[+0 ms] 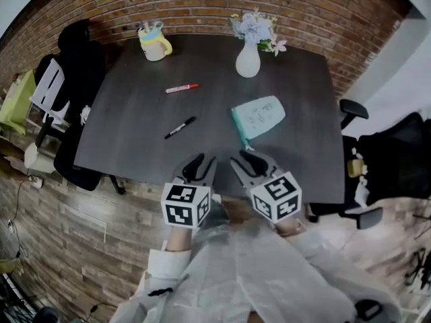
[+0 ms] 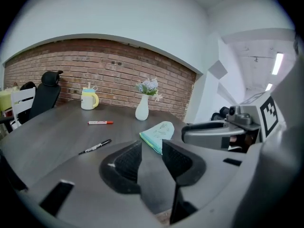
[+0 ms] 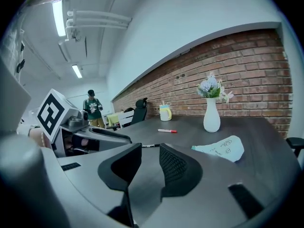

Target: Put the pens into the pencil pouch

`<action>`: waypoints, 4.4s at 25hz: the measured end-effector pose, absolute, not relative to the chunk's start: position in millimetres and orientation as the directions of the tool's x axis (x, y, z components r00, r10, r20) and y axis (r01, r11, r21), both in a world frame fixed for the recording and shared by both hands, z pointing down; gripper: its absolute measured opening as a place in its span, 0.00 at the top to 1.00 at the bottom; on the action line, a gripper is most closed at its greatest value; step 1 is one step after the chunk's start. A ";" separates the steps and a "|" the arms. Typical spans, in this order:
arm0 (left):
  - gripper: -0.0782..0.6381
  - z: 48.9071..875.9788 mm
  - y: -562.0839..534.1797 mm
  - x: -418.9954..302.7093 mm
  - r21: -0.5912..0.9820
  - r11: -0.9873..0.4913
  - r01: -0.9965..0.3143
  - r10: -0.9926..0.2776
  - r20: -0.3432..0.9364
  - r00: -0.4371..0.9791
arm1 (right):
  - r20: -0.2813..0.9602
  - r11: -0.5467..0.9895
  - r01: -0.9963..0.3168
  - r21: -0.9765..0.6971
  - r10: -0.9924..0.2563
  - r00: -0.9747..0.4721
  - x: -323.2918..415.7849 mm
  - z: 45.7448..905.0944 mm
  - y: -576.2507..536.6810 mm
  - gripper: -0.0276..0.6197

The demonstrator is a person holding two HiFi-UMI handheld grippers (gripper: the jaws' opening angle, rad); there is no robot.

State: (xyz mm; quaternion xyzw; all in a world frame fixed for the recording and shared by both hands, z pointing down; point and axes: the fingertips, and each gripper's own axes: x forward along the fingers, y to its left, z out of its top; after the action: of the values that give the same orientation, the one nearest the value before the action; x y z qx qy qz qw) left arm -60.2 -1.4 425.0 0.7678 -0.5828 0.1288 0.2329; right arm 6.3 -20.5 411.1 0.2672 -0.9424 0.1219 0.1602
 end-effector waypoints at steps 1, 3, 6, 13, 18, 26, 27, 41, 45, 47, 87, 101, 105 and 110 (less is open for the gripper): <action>0.73 425.1 -10.6 -65.1 0.209 -0.224 -0.952 -0.831 0.469 0.298 | 0.370 0.822 -0.552 -0.143 -0.473 -0.800 1.4 411.5 -29.3 0.81; 0.73 426.1 -28.0 -74.3 0.210 -0.248 -0.946 -0.821 0.472 0.320 | 0.378 0.807 -0.573 -0.143 -0.491 -0.785 -7.3 413.0 -46.1 0.81; 0.73 427.0 -52.5 -88.3 0.208 -0.285 -0.936 -0.807 0.475 0.351 | 0.381 0.785 -0.602 -0.145 -0.517 -0.767 -21.0 414.5 -69.4 0.81; 0.73 433.4 -94.4 -108.1 0.212 -0.366 -0.906 -0.770 0.477 0.423 | 0.395 0.746 -0.649 -0.148 -0.557 -0.731 -48.0 421.8 -104.4 0.81; 0.73 438.3 -113.5 -112.4 0.231 -0.409 -0.883 -0.748 0.469 0.470 | 0.413 0.720 -0.677 -0.151 -0.577 -0.705 -55.6 429.6 -118.3 0.81; 0.73 457.1 -118.1 -104.0 0.290 -0.447 -0.846 -0.696 0.481 0.533 | 0.480 0.667 -0.732 -0.137 -0.602 -0.638 -40.8 444.3 -125.7 0.81; 0.73 458.7 -117.9 -103.5 0.295 -0.450 -0.843 -0.691 0.483 0.538 | 0.487 0.666 -0.734 -0.137 -0.600 -0.635 -40.9 445.9 -125.4 0.81; 0.73 483.4 -110.5 -95.0 0.340 -0.412 -0.846 -0.663 0.525 0.534 | 0.555 0.672 -0.724 -0.155 -0.547 -0.627 -24.8 465.8 -120.5 0.81; 0.73 480.7 -109.2 -88.0 0.339 -0.392 -0.855 -0.671 0.531 0.517 | 0.553 0.693 -0.704 -0.157 -0.528 -0.644 -21.7 464.8 -124.7 0.81; 0.73 480.1 -108.0 -85.9 0.338 -0.379 -0.861 -0.676 0.534 0.508 | 0.556 0.701 -0.695 -0.156 -0.520 -0.649 -19.6 463.9 -126.5 0.81; 0.73 537.1 -113.8 -75.4 0.442 -0.258 -0.859 -0.613 0.612 0.499 | 0.765 0.780 -0.626 0.005 -0.406 -0.500 2.3 548.9 -188.2 0.81; 0.73 538.0 -114.4 -72.4 0.447 -0.258 -0.856 -0.613 0.609 0.503 | 0.784 0.766 -0.643 0.019 -0.410 -0.466 3.4 562.4 -189.3 0.91; 0.73 534.5 -112.7 -72.9 0.450 -0.262 -0.854 -0.618 0.601 0.507 | 0.748 0.757 -0.653 -0.030 -0.416 -0.517 7.5 555.8 -190.5 0.92; 0.73 526.4 -111.1 -75.8 0.439 -0.270 -0.857 -0.631 0.592 0.501 | 0.673 0.721 -0.678 -0.145 -0.430 -0.601 5.5 533.6 -191.2 0.92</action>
State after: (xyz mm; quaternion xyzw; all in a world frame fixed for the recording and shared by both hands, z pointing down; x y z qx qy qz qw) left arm -75.8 -111.1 526.4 0.7823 -0.4757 0.1516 0.3725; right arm 5.5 -191.2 533.6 0.3176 -0.8727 0.1972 0.3141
